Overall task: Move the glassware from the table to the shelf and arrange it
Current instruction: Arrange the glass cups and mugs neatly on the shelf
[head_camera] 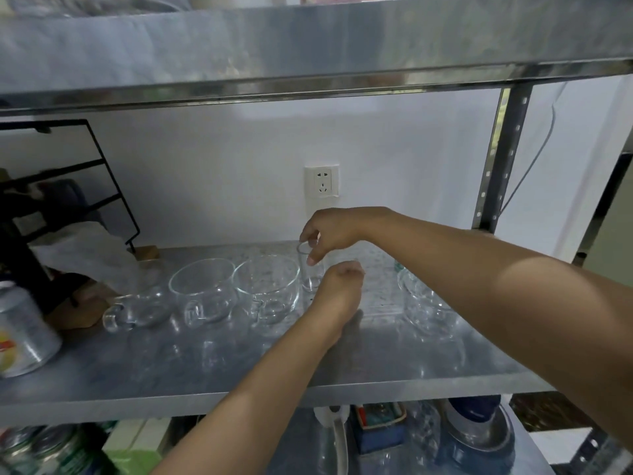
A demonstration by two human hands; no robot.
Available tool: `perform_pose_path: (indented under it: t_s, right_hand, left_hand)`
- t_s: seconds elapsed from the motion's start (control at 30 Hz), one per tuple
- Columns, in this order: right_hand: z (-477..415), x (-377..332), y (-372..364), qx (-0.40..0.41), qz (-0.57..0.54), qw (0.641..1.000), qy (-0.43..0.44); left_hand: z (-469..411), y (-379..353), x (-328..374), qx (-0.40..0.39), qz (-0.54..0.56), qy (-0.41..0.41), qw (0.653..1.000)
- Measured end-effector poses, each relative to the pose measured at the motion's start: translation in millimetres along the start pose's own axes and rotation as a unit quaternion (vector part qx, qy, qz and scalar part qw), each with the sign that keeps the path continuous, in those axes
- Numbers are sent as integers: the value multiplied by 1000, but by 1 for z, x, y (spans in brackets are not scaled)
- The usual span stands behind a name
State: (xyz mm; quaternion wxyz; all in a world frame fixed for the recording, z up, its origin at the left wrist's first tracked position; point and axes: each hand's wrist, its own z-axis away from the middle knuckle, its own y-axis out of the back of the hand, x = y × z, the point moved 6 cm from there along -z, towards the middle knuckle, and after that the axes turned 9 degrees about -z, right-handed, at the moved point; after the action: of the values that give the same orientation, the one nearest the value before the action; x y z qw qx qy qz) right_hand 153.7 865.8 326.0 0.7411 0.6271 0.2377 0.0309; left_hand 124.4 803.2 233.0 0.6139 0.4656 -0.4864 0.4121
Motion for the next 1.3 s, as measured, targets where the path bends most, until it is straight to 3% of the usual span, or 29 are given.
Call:
perform_pose_path:
  t_s: [0.37,0.63,0.7,0.8,0.93,1.07,1.2,1.3]
  right_hand:
    - [18,97,32,41,21,988,-147]
    - [23,107,31,49,-33,981,-184]
    - [33,100,39,82,-43,979,-181]
    - [65,77,64,197,-53,966,-159]
    - [152,41,69,350,-157,910,-157]
    - [250,5,-8,511,-279,796,-164]
    - [266,-8,-95,520,-348,753,-203]
    - [258,-4,-116,522,-390,727,-217]
  left_hand:
    - [12,-5,13,-51,-1,-50,997]
    - [7,-13,14,-77,-26,-75,994]
    - [9,-19,14,-90,-35,-80,992]
    - [13,-27,13,-108,-48,-74,990]
    - [14,-36,14,-116,-54,-68,989]
    - [8,-44,14,-147,-34,-72,986]
    - [3,-54,7,-174,-16,-58,983]
    - [5,-55,0,-174,-5,-48,983]
